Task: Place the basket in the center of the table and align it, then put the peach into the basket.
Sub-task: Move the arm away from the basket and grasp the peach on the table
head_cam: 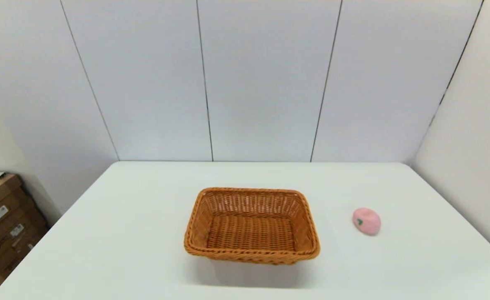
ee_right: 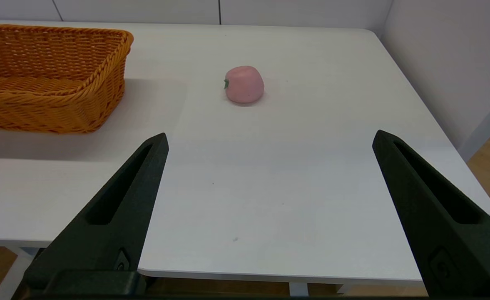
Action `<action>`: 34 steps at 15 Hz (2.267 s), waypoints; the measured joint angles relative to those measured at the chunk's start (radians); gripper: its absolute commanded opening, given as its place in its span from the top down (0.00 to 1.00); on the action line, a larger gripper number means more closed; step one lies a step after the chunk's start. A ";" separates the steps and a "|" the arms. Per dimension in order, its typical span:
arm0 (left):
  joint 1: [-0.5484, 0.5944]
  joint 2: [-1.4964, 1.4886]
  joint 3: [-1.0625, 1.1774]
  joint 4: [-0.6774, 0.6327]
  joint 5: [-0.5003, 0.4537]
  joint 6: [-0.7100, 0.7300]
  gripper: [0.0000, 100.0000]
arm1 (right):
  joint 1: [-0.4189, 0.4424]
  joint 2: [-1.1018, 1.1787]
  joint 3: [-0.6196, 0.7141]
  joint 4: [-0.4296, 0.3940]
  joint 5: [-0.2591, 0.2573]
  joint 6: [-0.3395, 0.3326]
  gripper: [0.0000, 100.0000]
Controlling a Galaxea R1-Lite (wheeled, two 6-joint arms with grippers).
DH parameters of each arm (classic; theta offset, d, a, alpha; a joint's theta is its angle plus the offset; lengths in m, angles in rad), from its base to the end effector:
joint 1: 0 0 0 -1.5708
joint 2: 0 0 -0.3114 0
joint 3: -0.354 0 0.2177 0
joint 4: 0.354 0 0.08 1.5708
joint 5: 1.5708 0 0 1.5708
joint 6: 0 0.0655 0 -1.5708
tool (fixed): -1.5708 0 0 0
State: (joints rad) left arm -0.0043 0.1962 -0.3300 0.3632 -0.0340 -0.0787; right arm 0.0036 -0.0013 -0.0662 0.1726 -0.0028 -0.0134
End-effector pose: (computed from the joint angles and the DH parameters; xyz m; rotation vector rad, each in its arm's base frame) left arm 0.0285 -0.0023 0.1297 -0.0818 0.2308 -0.0291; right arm 0.0319 -0.0001 0.0734 -0.0137 0.1051 0.0015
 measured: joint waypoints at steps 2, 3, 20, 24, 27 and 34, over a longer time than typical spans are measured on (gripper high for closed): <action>0.001 -0.024 0.077 -0.094 0.019 0.051 0.00 | 0.000 0.000 0.000 0.000 0.000 0.000 0.00; 0.002 -0.037 0.110 -0.143 0.037 0.070 0.00 | 0.000 0.000 0.000 0.000 -0.001 0.000 0.00; 0.002 -0.196 0.273 -0.220 0.050 0.072 0.00 | -0.004 0.422 -0.344 0.064 -0.023 0.089 0.00; 0.002 -0.196 0.273 -0.220 0.052 0.074 0.00 | 0.007 0.870 -0.563 0.060 -0.029 0.124 0.00; 0.002 -0.196 0.273 -0.220 0.052 0.073 0.00 | 0.022 1.177 -0.671 0.056 -0.040 0.150 0.00; 0.002 -0.196 0.273 -0.220 0.052 0.071 0.00 | 0.082 1.683 -0.846 -0.060 -0.066 0.173 0.00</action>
State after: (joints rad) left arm -0.0019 0.0000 -0.0570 0.1436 0.0181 -0.0077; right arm 0.0860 1.6819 -0.9119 0.1123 -0.0687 0.1600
